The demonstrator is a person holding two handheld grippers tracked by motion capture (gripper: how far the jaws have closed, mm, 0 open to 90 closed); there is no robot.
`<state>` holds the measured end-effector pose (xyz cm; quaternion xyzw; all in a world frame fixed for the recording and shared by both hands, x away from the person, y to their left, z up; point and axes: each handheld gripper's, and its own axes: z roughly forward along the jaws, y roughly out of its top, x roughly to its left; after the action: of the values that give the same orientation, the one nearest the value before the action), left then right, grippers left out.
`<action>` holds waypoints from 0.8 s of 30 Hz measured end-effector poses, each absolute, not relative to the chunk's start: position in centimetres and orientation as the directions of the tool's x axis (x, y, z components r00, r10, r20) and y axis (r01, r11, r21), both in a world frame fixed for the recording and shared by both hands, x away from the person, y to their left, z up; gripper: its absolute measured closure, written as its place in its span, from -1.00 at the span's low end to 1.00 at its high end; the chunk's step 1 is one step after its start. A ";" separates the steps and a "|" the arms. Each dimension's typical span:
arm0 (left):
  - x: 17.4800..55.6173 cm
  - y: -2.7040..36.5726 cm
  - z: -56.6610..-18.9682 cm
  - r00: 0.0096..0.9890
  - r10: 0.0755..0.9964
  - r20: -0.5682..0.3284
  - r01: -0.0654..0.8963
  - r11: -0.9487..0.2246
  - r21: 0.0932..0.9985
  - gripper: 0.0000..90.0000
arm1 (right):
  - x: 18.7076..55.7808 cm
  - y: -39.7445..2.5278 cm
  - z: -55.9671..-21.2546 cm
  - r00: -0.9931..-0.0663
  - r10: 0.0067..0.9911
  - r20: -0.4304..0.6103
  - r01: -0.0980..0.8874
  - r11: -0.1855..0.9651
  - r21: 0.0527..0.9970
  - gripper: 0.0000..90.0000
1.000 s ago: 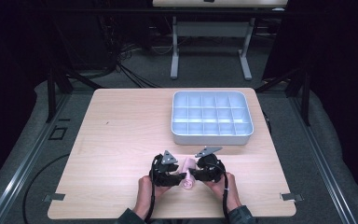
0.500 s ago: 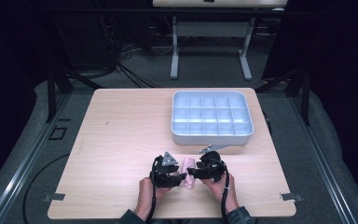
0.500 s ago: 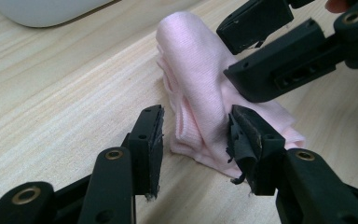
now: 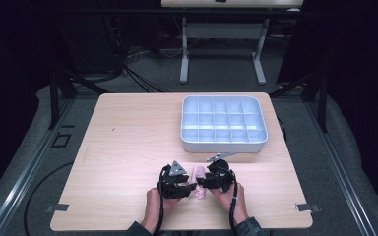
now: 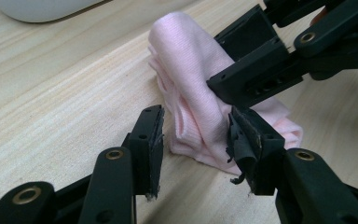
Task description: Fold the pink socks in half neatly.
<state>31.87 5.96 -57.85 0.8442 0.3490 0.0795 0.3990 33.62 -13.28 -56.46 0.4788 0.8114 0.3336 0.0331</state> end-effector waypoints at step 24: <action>30.4 14.1 -57.1 0.626 0.776 -0.078 0.541 -0.360 0.760 -0.67 | 33.9 -12.1 -55.9 -0.552 0.811 0.194 0.760 0.394 0.516 0.36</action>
<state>30.38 14.06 -57.05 0.8111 0.4060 0.1491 0.3936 33.93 -12.09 -55.89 0.4711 0.8338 0.2846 0.0442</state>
